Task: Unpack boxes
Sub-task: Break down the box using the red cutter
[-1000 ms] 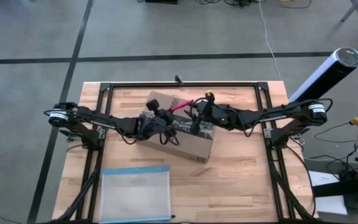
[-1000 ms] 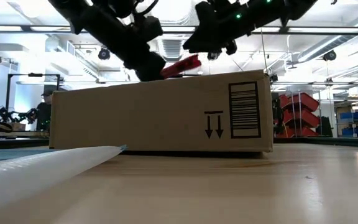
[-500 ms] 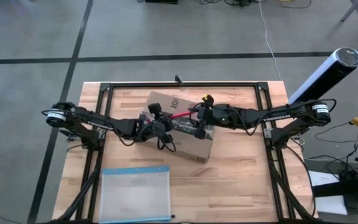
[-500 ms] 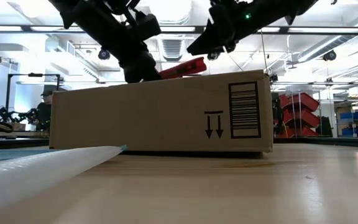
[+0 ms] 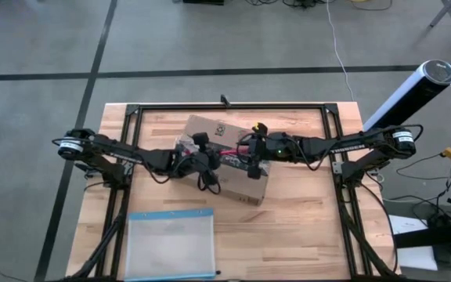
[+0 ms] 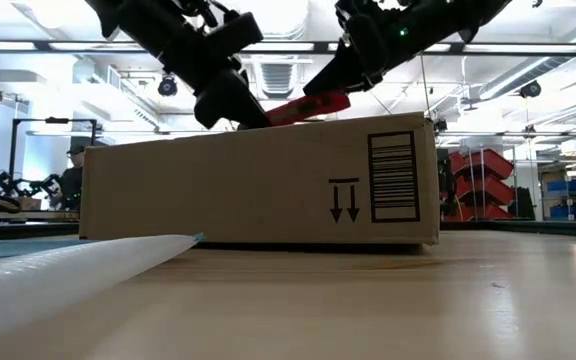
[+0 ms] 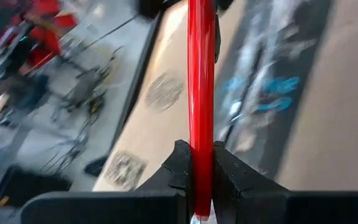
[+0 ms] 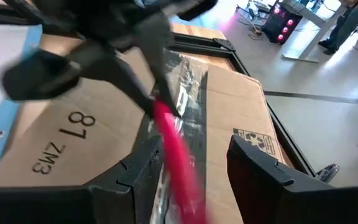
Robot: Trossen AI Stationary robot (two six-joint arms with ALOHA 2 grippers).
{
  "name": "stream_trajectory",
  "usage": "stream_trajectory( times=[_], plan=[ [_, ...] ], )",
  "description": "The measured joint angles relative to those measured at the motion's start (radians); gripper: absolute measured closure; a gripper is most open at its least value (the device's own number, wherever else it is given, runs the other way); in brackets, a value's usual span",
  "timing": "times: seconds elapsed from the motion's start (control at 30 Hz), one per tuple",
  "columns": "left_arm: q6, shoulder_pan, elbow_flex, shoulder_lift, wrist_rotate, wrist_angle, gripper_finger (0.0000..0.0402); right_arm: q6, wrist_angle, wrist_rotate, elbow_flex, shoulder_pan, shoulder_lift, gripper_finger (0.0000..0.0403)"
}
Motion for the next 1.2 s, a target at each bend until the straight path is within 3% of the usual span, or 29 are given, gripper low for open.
stream_trajectory(
  times=[0.3, 0.63, 0.83, 1.2],
  plan=[
    [0.003, -0.003, 0.000, -0.036, 0.042, -0.001, 0.0387, -0.002, -0.094, -0.004, 0.000, 0.000, 0.001, 0.0249],
    [0.000, -0.003, 0.000, -0.059, 0.079, -0.017, 0.0387, 0.014, -0.094, -0.010, -0.001, 0.000, 0.002, 0.0314],
    [-0.012, -0.002, 0.000, -0.059, 0.097, -0.051, 0.0387, 0.017, -0.083, -0.094, -0.001, 0.000, 0.002, 0.0341],
    [-0.032, -0.002, 0.000, -0.059, 0.111, -0.073, 0.0386, 0.020, -0.053, -0.120, -0.001, 0.000, 0.002, 0.0310]
  ],
)
